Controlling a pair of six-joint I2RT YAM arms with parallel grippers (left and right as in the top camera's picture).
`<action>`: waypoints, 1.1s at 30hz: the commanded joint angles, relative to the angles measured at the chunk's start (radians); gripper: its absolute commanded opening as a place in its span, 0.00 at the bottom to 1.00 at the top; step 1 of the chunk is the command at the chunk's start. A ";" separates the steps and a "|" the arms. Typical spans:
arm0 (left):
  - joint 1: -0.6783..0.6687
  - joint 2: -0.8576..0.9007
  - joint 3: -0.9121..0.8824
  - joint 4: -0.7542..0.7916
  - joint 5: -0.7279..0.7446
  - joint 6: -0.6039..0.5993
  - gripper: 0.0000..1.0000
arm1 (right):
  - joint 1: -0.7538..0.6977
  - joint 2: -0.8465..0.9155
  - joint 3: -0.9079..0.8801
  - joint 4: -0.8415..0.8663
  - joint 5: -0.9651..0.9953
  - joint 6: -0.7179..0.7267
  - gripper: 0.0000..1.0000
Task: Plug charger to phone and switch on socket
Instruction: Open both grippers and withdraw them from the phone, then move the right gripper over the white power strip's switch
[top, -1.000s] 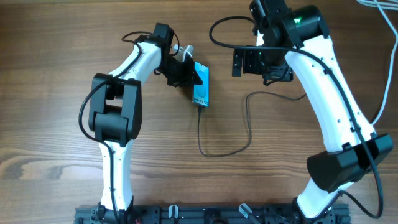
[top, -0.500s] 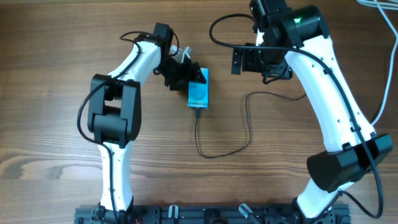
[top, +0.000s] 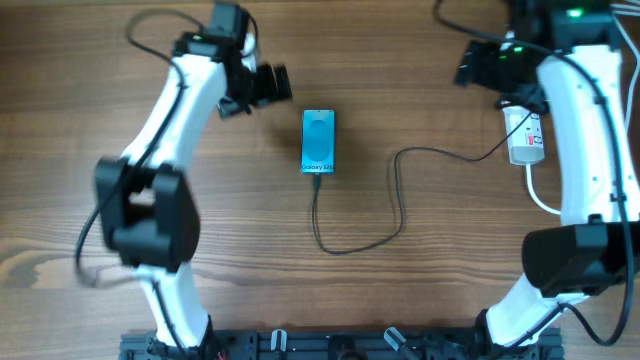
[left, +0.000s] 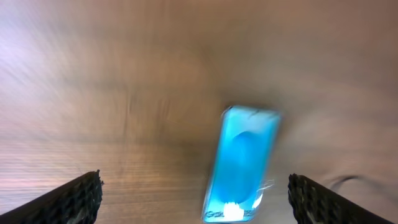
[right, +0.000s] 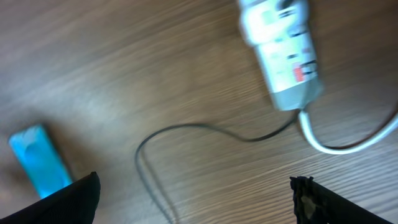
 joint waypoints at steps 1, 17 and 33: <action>-0.002 -0.094 0.013 0.028 -0.073 -0.030 1.00 | -0.105 -0.020 -0.004 0.037 0.022 0.024 1.00; -0.002 -0.092 0.013 0.028 -0.073 -0.030 1.00 | -0.480 0.172 -0.004 0.214 0.022 0.098 1.00; -0.002 -0.092 0.013 0.028 -0.073 -0.030 1.00 | -0.486 0.438 -0.023 0.265 -0.120 -0.010 1.00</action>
